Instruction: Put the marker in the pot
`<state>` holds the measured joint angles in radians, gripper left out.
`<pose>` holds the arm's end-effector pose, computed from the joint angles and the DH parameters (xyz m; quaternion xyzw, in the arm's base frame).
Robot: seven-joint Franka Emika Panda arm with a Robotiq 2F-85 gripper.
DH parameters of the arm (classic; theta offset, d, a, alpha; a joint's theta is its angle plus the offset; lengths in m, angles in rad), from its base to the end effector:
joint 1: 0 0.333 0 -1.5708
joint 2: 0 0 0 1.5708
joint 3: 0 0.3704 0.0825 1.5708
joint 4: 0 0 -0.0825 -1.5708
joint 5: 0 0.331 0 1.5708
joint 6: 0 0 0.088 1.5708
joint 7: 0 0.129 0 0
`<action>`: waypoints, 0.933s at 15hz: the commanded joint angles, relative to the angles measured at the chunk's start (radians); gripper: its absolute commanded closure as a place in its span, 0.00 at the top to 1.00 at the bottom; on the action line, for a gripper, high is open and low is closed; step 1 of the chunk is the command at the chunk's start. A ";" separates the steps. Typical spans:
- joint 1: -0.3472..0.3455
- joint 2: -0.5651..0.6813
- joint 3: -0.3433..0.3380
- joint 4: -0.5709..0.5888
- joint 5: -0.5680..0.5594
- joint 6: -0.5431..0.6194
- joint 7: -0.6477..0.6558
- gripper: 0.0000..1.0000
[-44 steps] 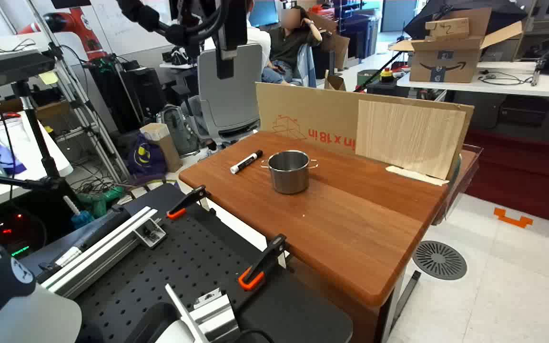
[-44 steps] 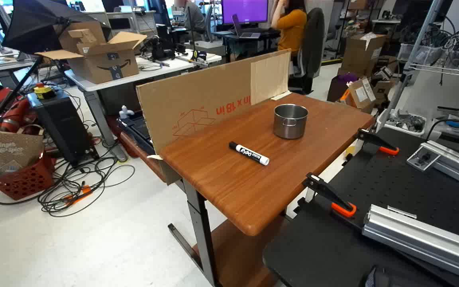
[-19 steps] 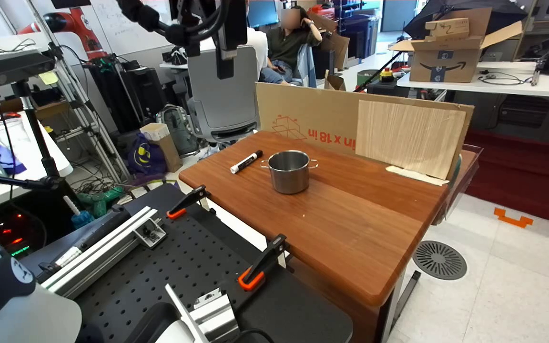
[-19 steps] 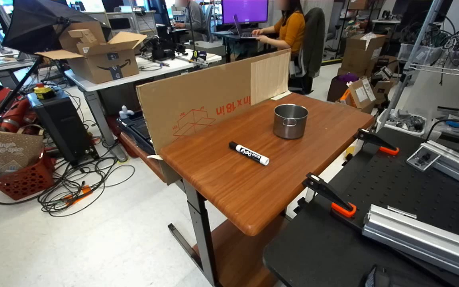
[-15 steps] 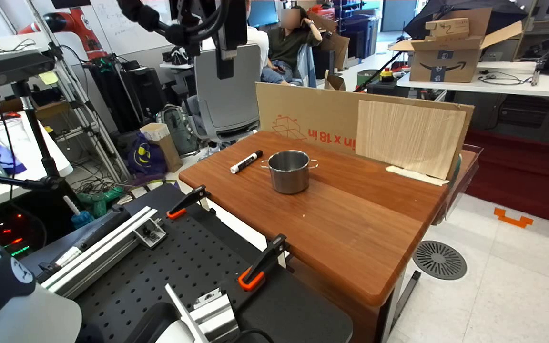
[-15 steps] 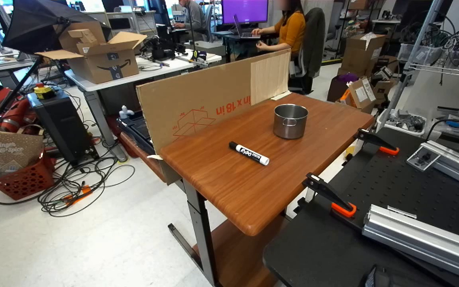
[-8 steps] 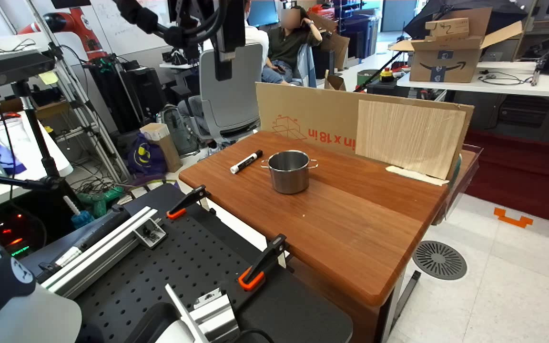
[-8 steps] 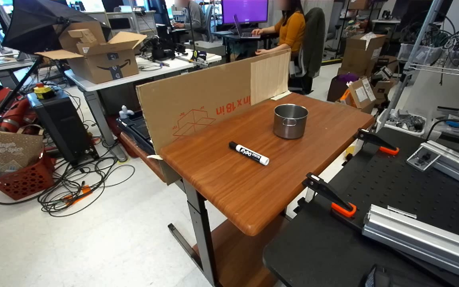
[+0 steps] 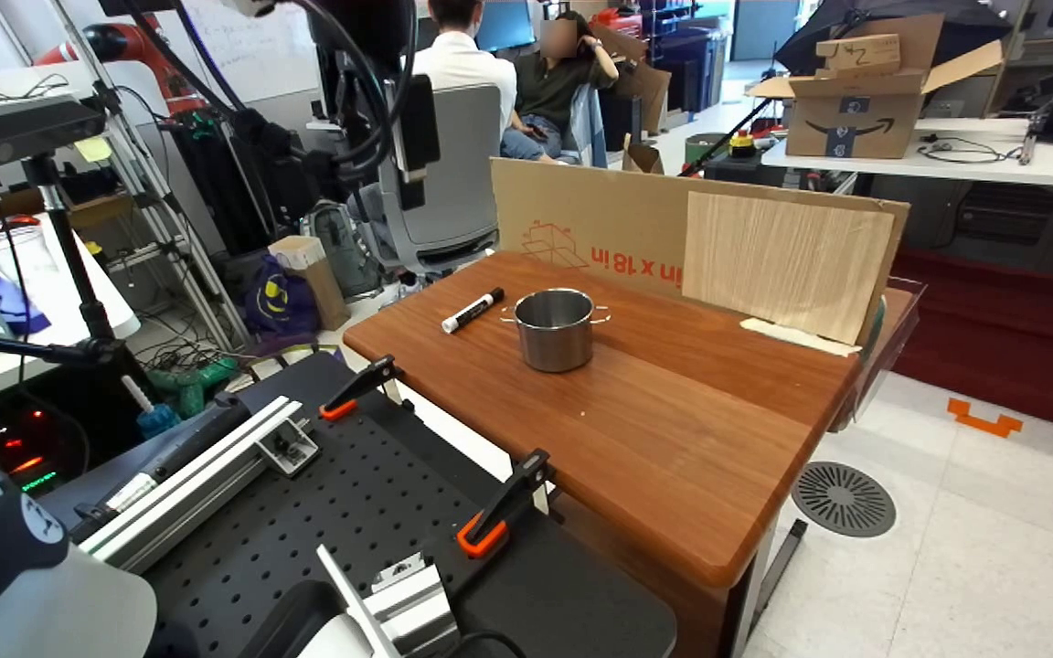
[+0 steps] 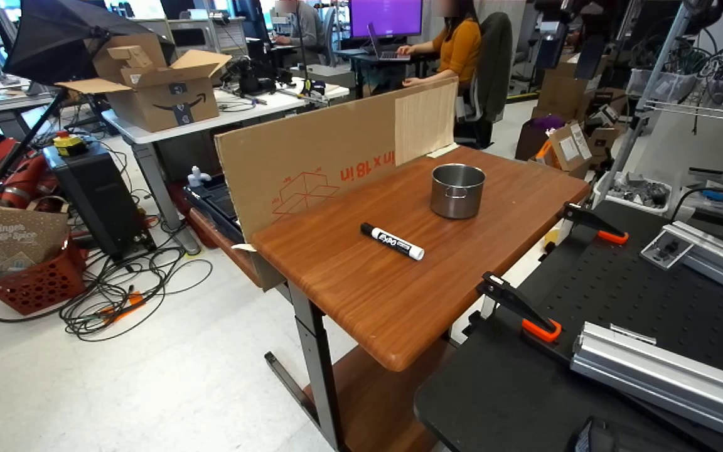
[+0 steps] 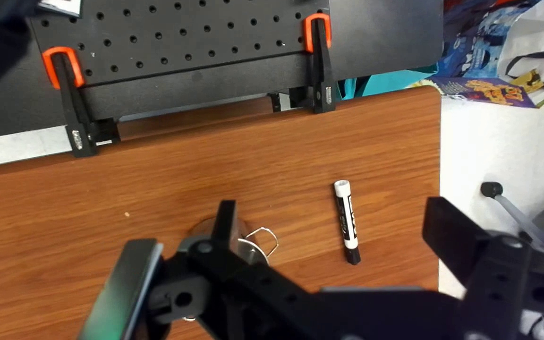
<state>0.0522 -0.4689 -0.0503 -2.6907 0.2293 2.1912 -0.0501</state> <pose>0.3043 0.0121 0.4353 -0.9937 0.0393 0.0140 0.1036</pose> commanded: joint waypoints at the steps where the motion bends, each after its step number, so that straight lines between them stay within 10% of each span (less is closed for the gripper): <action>1: 0.030 0.075 0.044 -0.011 0.062 0.149 0.051 1.00; 14: 0.061 0.530 0.187 0.170 -0.251 0.491 0.373 1.00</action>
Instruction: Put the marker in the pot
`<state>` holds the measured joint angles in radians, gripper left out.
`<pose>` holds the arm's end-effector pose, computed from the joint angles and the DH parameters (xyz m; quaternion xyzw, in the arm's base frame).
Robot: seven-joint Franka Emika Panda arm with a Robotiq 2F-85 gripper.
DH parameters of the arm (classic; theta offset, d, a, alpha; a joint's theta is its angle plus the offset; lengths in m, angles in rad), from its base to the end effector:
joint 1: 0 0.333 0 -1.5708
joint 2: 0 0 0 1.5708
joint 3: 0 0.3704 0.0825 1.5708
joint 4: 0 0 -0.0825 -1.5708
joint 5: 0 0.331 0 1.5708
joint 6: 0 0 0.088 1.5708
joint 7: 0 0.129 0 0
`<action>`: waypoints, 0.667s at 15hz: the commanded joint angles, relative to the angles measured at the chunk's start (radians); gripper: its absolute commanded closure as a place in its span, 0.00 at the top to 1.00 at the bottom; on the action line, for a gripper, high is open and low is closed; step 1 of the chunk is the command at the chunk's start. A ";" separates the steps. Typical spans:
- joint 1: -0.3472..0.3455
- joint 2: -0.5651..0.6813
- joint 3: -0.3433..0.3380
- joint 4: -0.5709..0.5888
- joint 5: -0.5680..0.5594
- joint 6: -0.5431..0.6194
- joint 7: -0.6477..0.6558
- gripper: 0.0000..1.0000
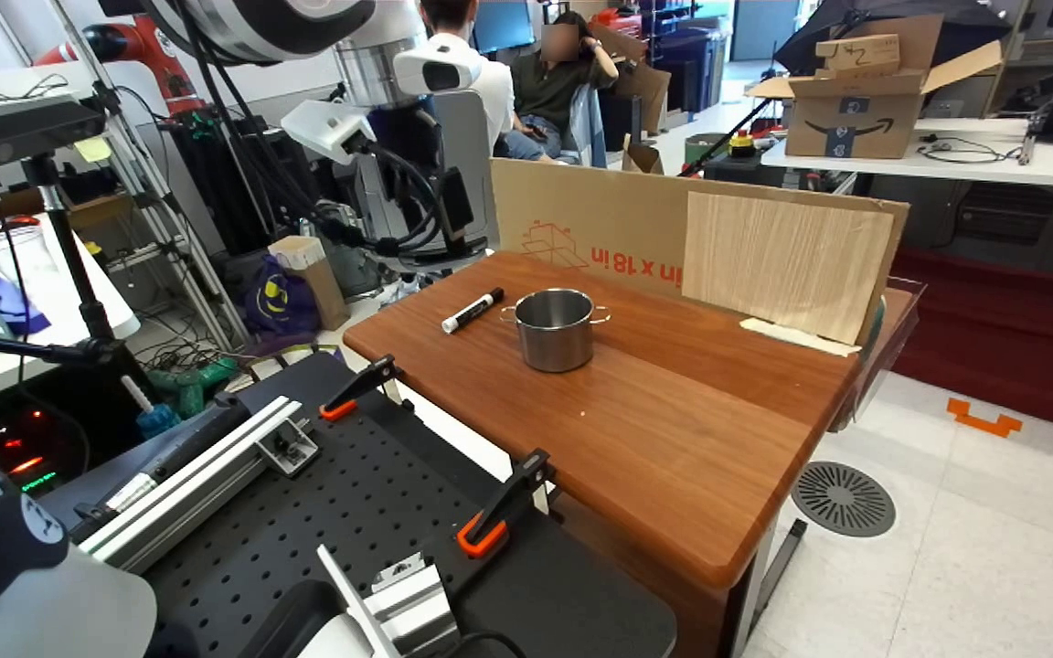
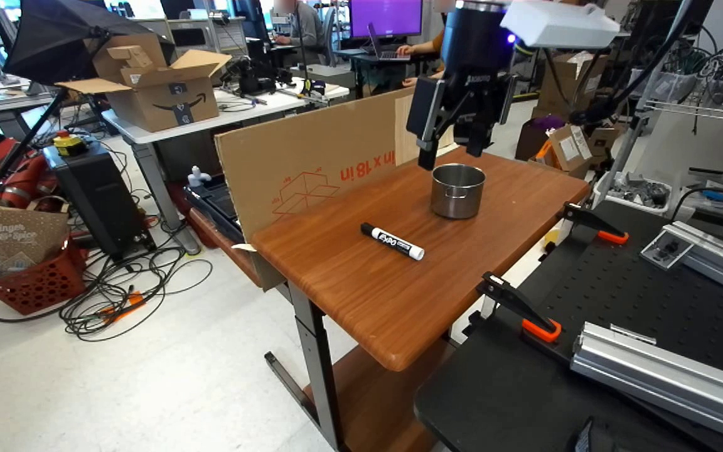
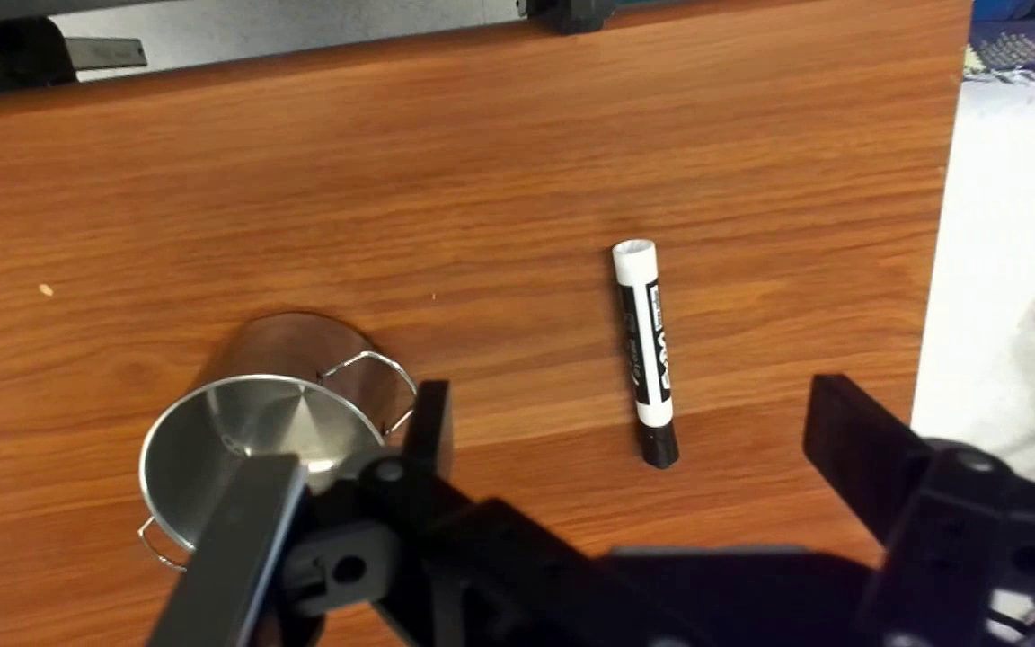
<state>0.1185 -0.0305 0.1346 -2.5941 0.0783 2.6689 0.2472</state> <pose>0.4091 0.1043 0.3544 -0.9980 0.0308 -0.0465 0.0300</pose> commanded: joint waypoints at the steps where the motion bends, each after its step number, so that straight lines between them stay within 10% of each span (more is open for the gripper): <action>1: 0.002 0.123 -0.005 0.102 -0.125 0.000 0.094 1.00; 10: 0.086 0.377 -0.053 0.322 -0.155 -0.002 0.151 1.00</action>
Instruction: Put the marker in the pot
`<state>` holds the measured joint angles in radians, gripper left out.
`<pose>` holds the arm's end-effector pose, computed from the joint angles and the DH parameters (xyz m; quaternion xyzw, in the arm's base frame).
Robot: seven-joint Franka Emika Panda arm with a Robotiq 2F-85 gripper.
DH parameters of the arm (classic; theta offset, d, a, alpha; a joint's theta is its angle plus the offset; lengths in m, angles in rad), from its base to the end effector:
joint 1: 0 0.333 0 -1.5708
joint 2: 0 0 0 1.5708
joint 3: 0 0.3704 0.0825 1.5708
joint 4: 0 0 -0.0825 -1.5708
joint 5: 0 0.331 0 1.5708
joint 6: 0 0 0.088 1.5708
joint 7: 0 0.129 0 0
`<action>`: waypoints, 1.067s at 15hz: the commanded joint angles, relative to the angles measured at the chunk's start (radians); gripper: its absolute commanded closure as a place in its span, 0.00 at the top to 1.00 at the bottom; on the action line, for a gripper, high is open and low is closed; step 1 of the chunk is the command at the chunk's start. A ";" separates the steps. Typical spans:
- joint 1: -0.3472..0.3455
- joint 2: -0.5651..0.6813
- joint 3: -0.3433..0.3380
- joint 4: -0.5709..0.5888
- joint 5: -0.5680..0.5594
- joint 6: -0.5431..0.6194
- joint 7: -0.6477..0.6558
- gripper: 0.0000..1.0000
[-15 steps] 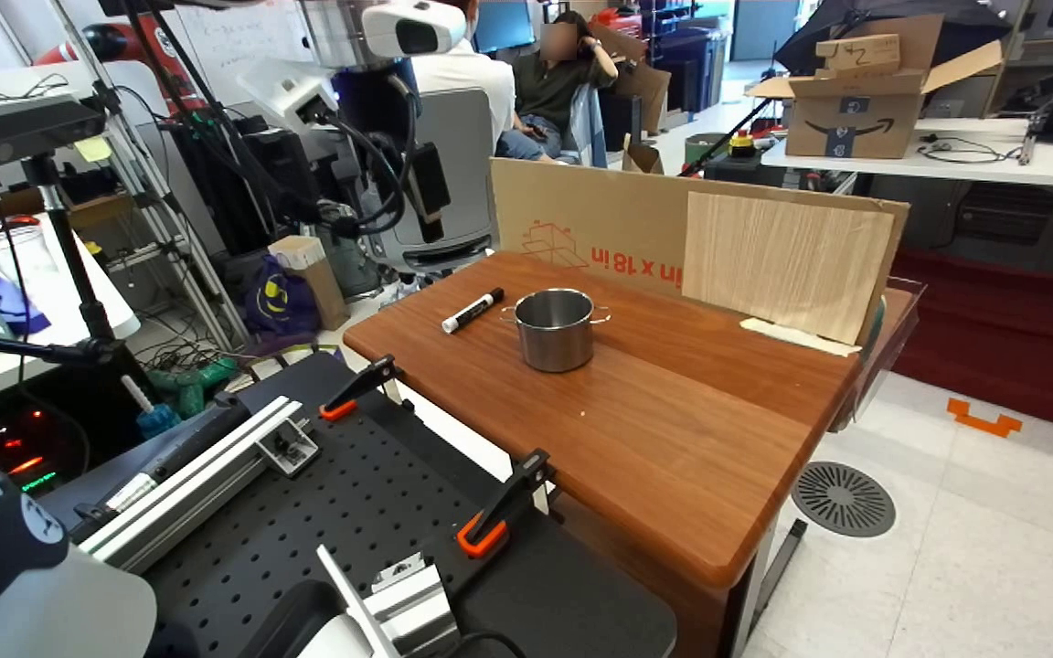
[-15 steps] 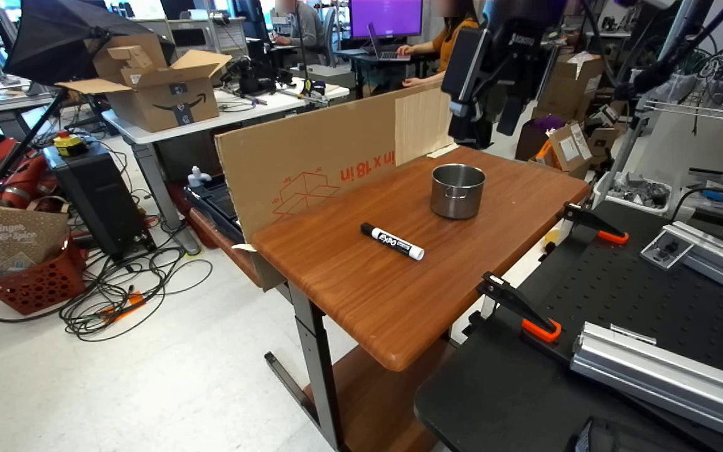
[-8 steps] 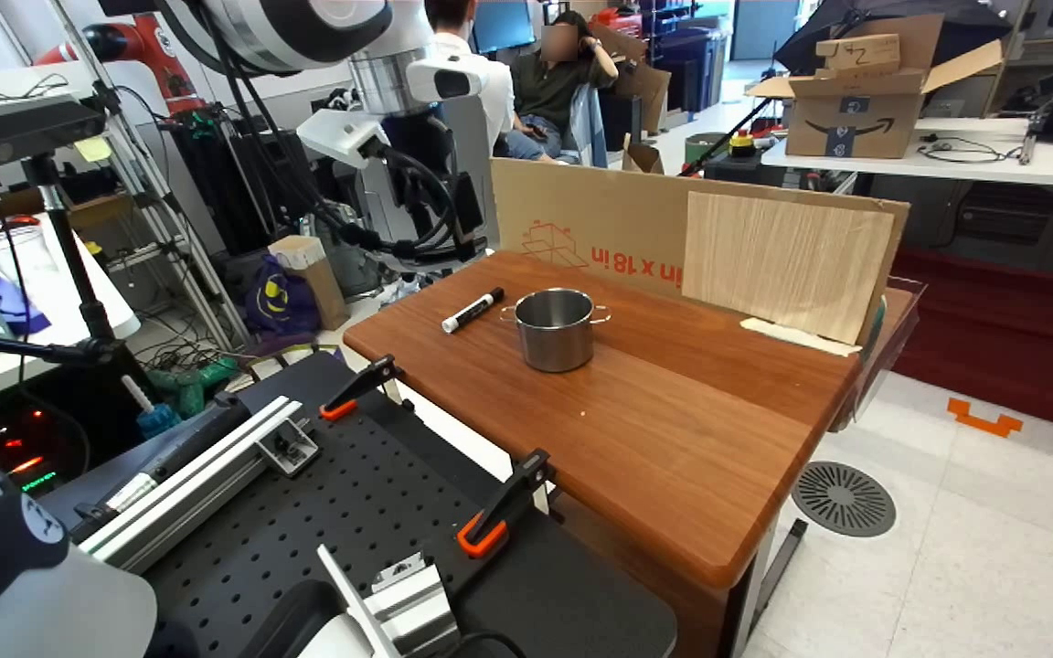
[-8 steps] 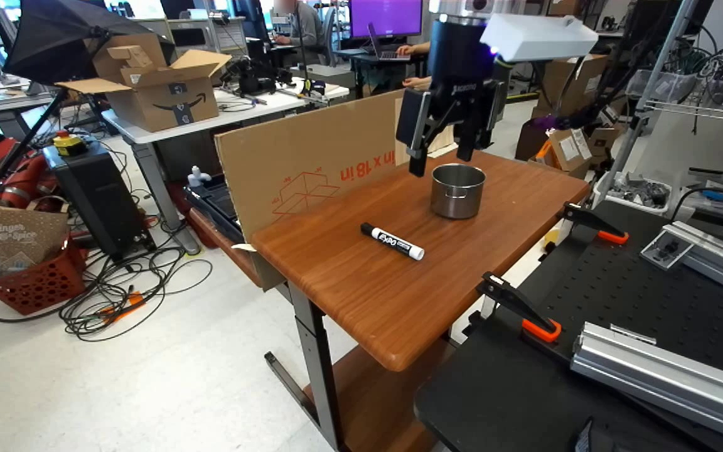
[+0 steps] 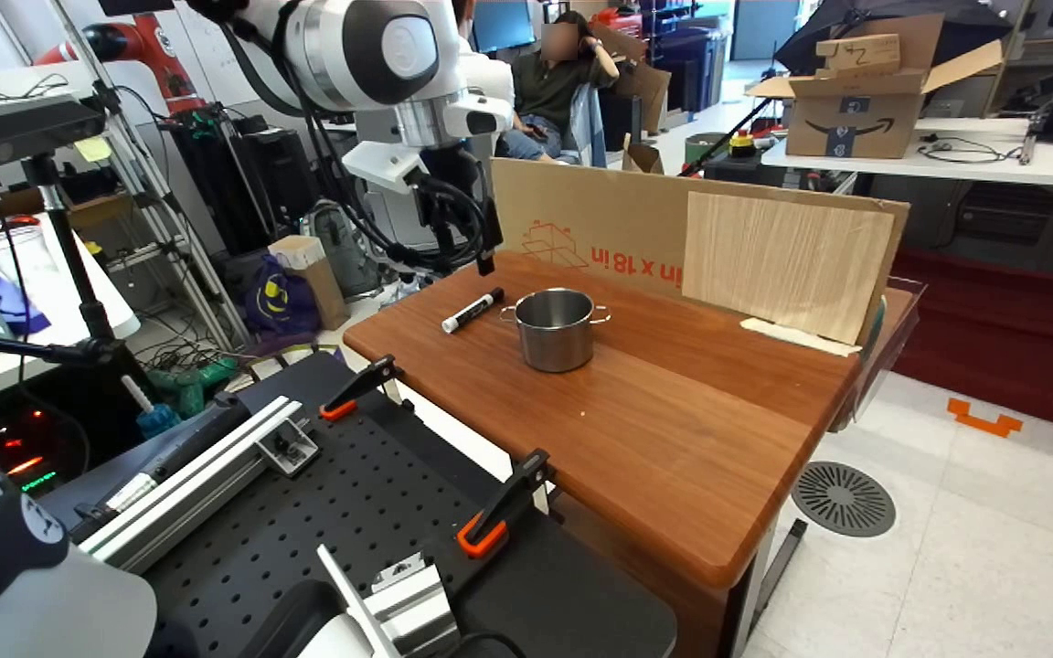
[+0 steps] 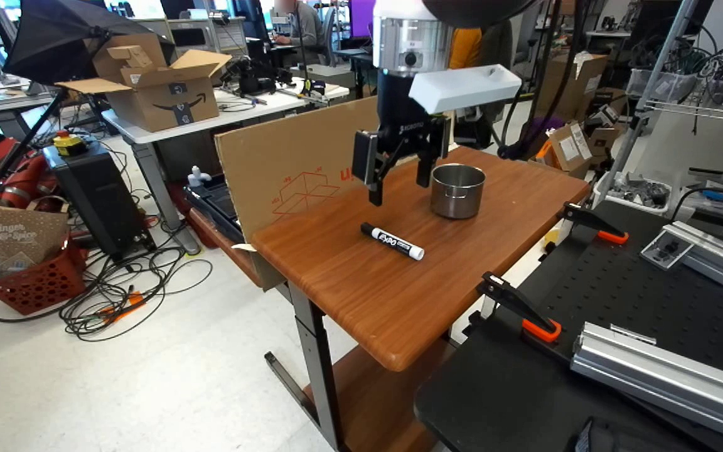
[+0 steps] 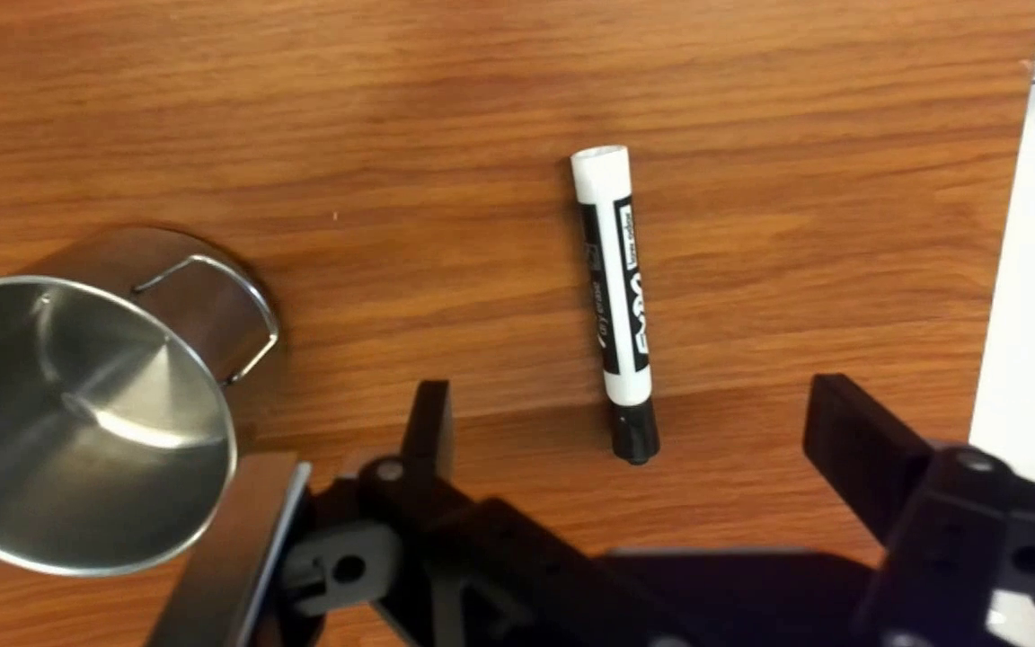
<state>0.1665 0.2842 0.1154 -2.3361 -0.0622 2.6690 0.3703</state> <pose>0.4934 0.1429 0.2959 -0.9995 0.0196 -0.0239 0.0094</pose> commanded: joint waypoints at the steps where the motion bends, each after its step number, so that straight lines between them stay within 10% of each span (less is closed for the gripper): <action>1: 0.044 0.083 -0.038 0.083 -0.009 -0.007 0.026 1.00; 11: 0.095 0.241 -0.091 0.236 0.008 -0.037 0.049 1.00; 16: 0.114 0.283 -0.098 0.265 0.012 -0.043 0.054 0.49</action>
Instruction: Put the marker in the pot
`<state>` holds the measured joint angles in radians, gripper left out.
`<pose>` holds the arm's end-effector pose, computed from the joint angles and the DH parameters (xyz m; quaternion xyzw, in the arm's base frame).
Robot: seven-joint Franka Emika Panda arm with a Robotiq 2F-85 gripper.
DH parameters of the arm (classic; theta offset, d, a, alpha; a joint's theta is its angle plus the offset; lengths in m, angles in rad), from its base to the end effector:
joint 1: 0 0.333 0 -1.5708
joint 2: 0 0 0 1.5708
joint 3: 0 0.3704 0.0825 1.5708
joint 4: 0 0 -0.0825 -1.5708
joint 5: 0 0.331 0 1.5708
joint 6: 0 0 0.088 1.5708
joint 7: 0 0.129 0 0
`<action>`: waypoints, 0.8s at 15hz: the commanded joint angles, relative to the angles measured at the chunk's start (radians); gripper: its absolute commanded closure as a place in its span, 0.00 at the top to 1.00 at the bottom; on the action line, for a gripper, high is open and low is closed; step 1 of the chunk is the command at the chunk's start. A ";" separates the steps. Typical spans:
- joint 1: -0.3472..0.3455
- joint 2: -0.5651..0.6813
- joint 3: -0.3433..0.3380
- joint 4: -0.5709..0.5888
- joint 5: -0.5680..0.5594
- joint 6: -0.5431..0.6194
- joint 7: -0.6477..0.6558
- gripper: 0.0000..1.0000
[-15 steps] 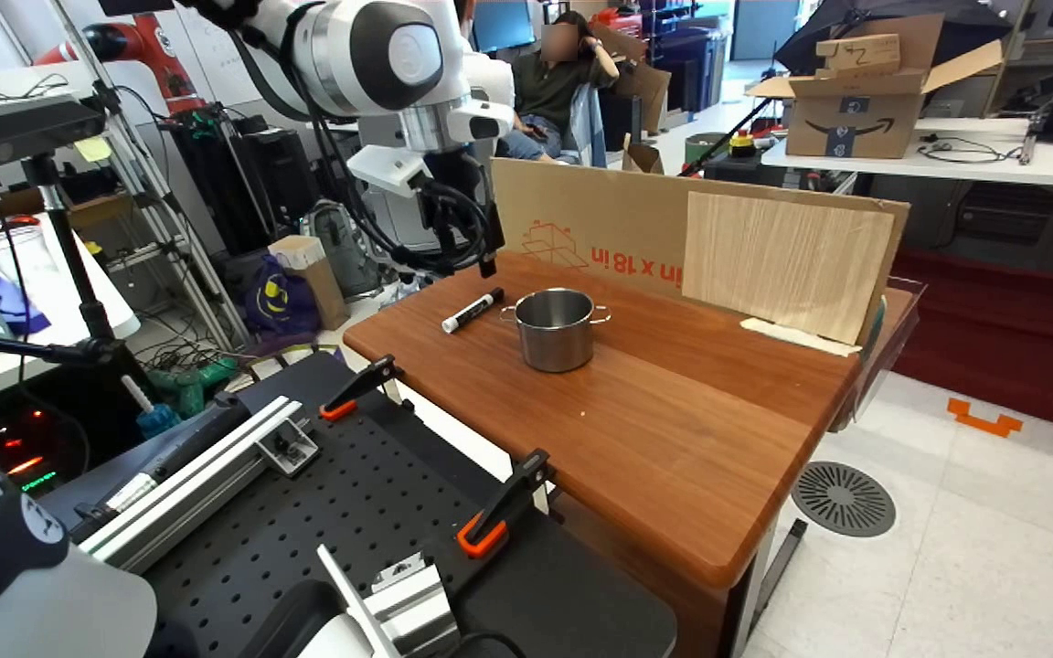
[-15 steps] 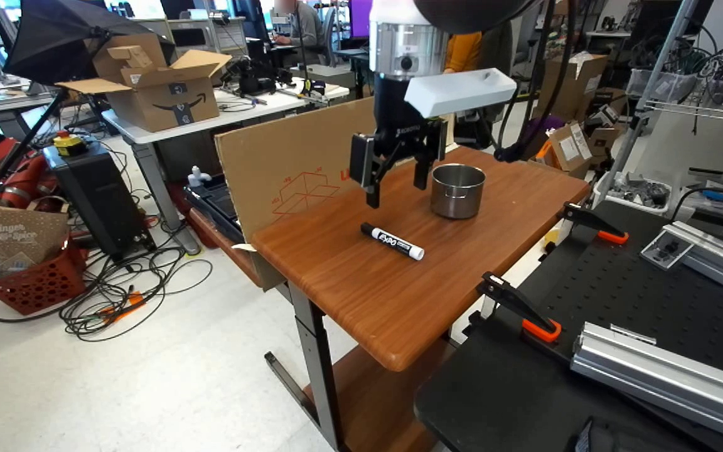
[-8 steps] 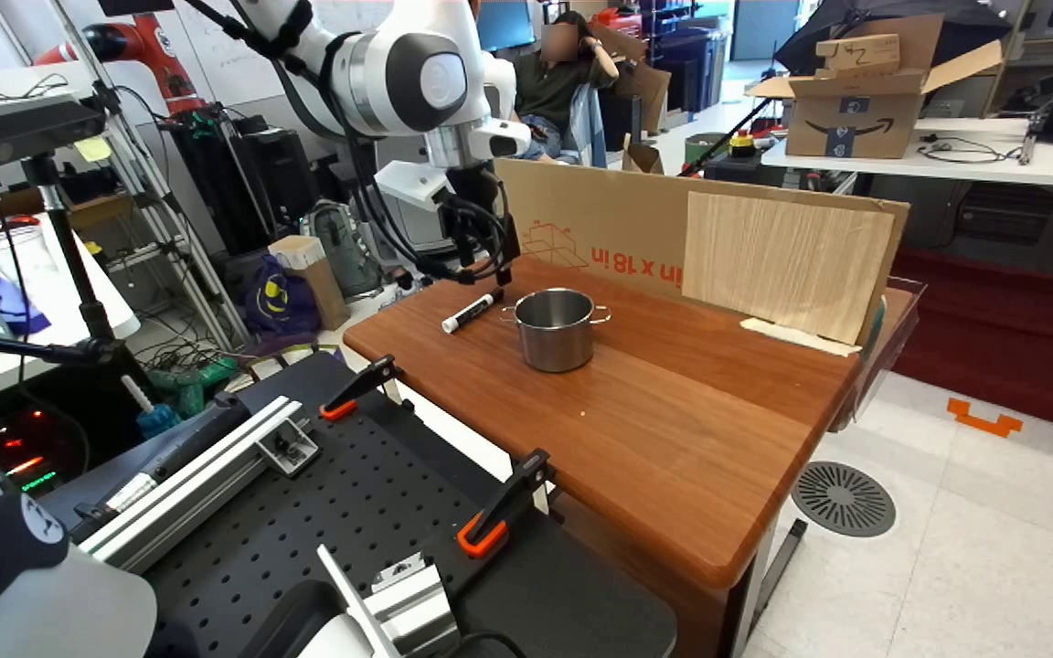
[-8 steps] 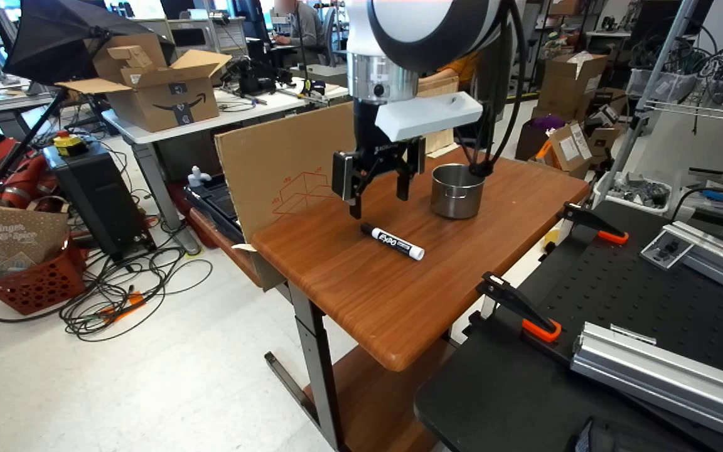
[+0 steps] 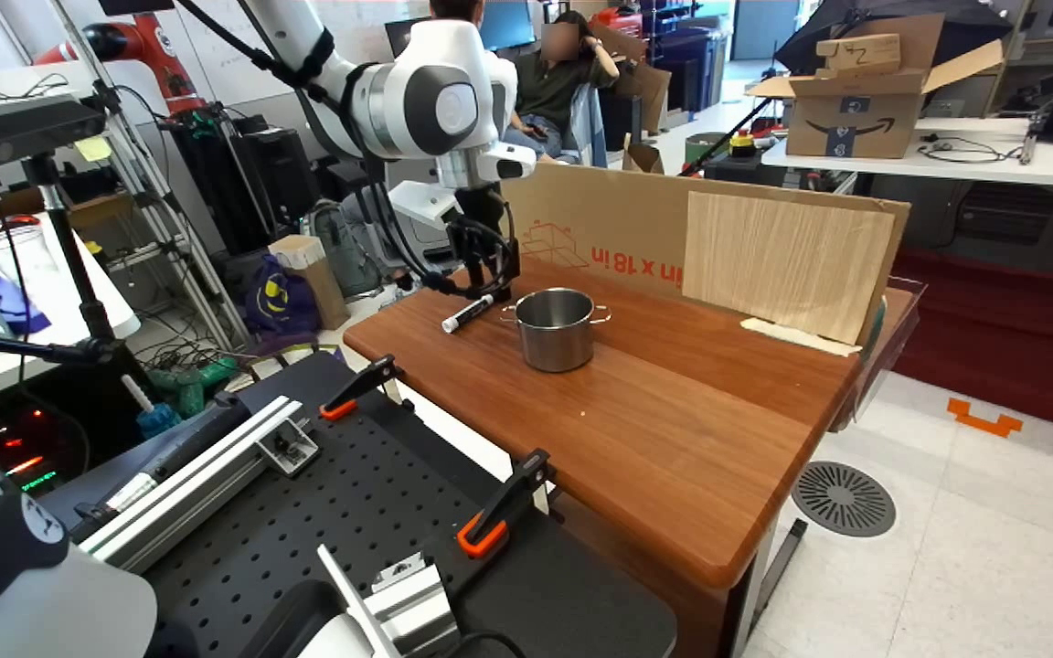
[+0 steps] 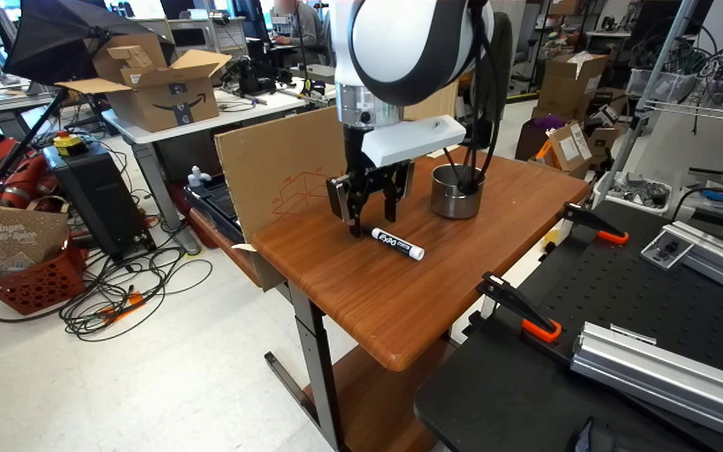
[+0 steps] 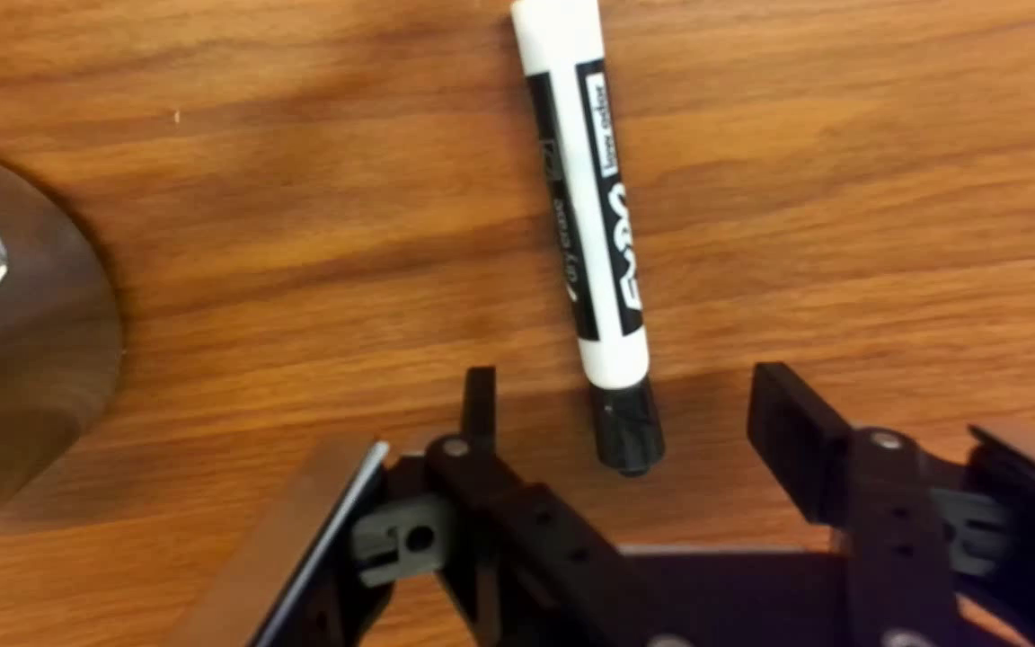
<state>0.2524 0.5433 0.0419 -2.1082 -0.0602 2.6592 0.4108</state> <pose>0.5548 0.1681 0.2262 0.9994 -0.0347 0.0052 0.0016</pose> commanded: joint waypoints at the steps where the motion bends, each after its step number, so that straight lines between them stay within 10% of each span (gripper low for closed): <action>1: 0.030 0.029 -0.026 0.042 0.011 -0.037 0.015 0.40; 6: 0.034 0.043 -0.033 0.057 0.012 -0.041 0.015 0.03; 12: 0.027 -0.012 -0.031 0.026 0.021 -0.019 0.011 0.05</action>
<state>0.2653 0.5706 0.0251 -2.0639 -0.0557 2.6481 0.4171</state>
